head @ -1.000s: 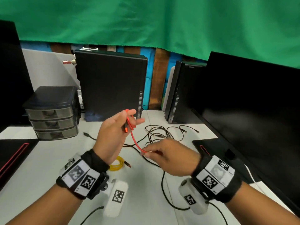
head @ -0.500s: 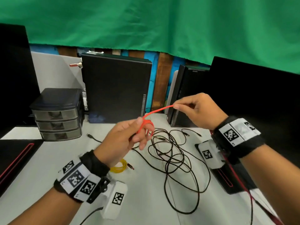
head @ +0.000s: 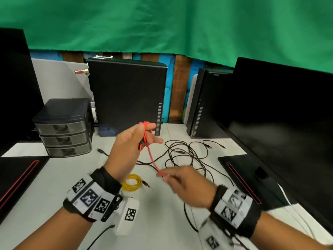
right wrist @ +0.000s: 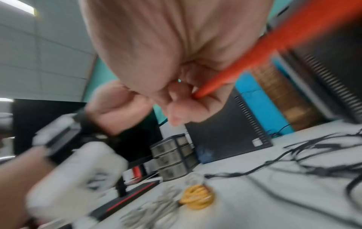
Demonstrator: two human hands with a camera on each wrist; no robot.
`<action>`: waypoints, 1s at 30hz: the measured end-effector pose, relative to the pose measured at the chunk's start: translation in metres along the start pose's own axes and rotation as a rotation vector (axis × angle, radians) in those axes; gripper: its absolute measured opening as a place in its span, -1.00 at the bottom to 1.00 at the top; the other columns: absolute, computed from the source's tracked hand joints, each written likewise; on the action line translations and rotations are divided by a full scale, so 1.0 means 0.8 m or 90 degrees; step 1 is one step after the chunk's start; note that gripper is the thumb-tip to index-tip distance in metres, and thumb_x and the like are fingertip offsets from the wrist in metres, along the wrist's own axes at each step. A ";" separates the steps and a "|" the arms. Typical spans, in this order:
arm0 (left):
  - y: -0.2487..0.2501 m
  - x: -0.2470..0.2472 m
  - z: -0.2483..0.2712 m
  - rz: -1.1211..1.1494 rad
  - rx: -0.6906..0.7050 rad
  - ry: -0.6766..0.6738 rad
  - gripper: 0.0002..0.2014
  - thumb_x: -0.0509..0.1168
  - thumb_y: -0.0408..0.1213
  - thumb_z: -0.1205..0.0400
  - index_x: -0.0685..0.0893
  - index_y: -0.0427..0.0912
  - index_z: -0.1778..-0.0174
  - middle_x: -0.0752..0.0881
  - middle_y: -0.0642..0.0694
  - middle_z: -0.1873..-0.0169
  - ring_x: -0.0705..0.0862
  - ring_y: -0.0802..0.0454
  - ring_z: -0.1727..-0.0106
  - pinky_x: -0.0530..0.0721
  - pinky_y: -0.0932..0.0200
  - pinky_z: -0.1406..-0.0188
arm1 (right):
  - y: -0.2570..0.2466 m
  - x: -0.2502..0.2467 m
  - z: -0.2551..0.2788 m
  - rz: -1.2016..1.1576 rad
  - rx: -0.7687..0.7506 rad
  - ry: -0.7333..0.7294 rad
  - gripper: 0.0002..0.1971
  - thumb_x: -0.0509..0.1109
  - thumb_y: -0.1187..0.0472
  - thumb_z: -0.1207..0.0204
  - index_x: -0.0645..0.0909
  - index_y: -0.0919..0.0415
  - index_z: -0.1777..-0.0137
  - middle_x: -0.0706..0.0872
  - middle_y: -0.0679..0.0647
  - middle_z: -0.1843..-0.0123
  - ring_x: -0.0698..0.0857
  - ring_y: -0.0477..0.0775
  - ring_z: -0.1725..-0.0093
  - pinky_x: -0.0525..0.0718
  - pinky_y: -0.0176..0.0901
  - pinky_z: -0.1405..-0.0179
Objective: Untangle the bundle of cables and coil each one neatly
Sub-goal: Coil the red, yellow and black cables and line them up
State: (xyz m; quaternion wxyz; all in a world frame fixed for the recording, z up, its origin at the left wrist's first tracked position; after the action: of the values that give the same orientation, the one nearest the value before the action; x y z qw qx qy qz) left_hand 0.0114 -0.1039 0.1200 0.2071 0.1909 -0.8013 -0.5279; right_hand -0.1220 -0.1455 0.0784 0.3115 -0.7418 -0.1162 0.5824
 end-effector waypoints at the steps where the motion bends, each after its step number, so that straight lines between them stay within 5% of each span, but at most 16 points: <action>1: -0.007 -0.004 0.000 -0.104 0.025 0.010 -0.59 0.01 -0.19 -0.85 0.70 -0.36 0.00 0.75 0.09 0.31 0.84 -0.04 0.04 0.60 0.08 -0.11 | -0.013 0.012 0.008 -0.006 -0.020 -0.006 -0.75 0.23 0.21 -0.76 0.73 0.19 -0.23 0.57 -0.53 0.44 0.58 -0.42 0.37 0.38 -0.60 0.26; 3: -0.020 -0.005 0.002 -0.273 0.068 -0.010 -0.60 0.04 -0.20 -0.85 0.70 -0.14 0.19 0.80 0.13 0.21 0.83 0.04 0.05 0.64 -0.03 -0.12 | -0.029 0.010 0.018 -0.020 -0.043 0.024 -0.78 0.25 0.16 -0.75 0.73 0.15 -0.11 0.56 -0.39 0.44 0.55 -0.29 0.38 0.37 -0.51 0.27; 5: -0.037 0.011 0.010 -0.392 0.072 -0.115 -0.61 0.04 -0.14 -0.84 0.65 0.14 0.23 0.79 0.12 0.29 0.78 0.11 0.08 0.67 -0.09 -0.19 | -0.033 -0.024 0.020 -0.031 -0.052 0.109 -0.81 0.28 0.18 -0.74 0.74 0.15 -0.05 0.61 -0.42 0.38 0.59 -0.29 0.33 0.42 -0.49 0.24; 7: -0.044 0.037 0.025 -0.426 0.047 -0.243 -0.56 -0.01 -0.01 -0.83 0.67 0.20 0.28 0.78 0.09 0.37 0.76 0.09 0.09 0.66 -0.11 -0.19 | -0.025 -0.069 0.017 -0.023 -0.054 0.205 -0.81 0.30 0.18 -0.73 0.76 0.12 -0.03 0.74 -0.23 0.26 0.68 -0.17 0.24 0.61 -0.25 0.18; 9: -0.040 0.061 0.038 -0.338 -0.014 -0.326 -0.50 -0.04 0.01 -0.83 0.76 0.04 0.21 0.73 0.06 0.45 0.77 0.08 0.12 0.64 -0.08 -0.22 | -0.006 -0.101 0.011 -0.004 -0.040 0.263 -0.81 0.31 0.14 -0.72 0.77 0.08 -0.01 0.78 -0.07 0.20 0.73 -0.05 0.16 0.70 0.01 0.08; 11: -0.030 0.075 0.045 -0.168 -0.104 -0.363 -0.48 -0.03 -0.06 -0.83 0.77 -0.30 0.01 0.57 0.05 0.53 0.70 0.05 0.35 0.65 0.07 -0.07 | 0.014 -0.115 0.007 -0.030 -0.035 0.284 -0.82 0.34 0.12 -0.71 0.79 0.05 -0.03 0.81 -0.09 0.15 0.76 -0.04 0.09 0.72 -0.01 0.00; 16: 0.007 0.074 0.051 0.080 -0.157 -0.401 -0.54 0.22 0.13 -0.72 0.83 -0.18 0.11 0.38 0.04 0.62 0.63 0.05 0.46 0.64 0.16 -0.02 | 0.057 -0.085 0.003 -0.097 0.008 0.253 -0.75 0.31 0.03 -0.72 0.80 0.04 -0.18 0.85 0.04 0.02 0.78 0.05 0.00 0.74 0.06 -0.08; 20: 0.020 0.065 0.048 0.121 -0.139 -0.382 -0.55 0.30 0.10 -0.67 0.80 -0.27 0.09 0.35 0.02 0.62 0.63 0.11 0.51 0.61 0.05 -0.03 | 0.087 -0.047 0.006 -0.095 0.044 0.225 -0.63 0.25 -0.13 -0.71 0.76 0.11 -0.09 0.80 0.20 0.04 0.75 0.22 0.01 0.71 0.22 -0.07; 25: 0.030 0.043 0.028 0.206 -0.133 -0.187 -0.59 0.09 -0.17 -0.73 0.78 -0.34 0.08 0.33 -0.02 0.58 0.53 0.06 0.54 0.66 0.01 -0.08 | 0.073 -0.024 0.023 -0.093 0.040 0.223 -0.71 0.27 -0.18 -0.64 0.75 -0.13 -0.15 0.85 -0.03 0.09 0.80 0.05 0.07 0.74 0.14 -0.01; 30: 0.021 0.022 0.015 0.202 -0.088 -0.061 -0.60 0.05 -0.15 -0.75 0.68 -0.37 -0.16 0.56 -0.06 0.45 0.76 -0.04 0.22 0.70 0.11 -0.09 | -0.002 0.026 0.049 -0.102 -0.049 0.115 -0.77 0.25 -0.07 -0.71 0.71 -0.05 -0.16 0.72 0.05 0.32 0.61 -0.05 0.38 0.67 -0.07 0.24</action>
State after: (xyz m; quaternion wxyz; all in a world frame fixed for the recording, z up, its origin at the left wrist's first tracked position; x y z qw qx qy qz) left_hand -0.0115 -0.0978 0.1336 0.2619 0.0221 -0.7920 -0.5511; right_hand -0.1523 -0.1205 0.0576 0.3376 -0.7910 -0.1685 0.4816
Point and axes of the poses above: each hand's wrist, its own z-axis away from the middle knuckle, its own x-axis out of the palm, y = z × x, the point moved 10 cm from there along -z, towards the middle knuckle
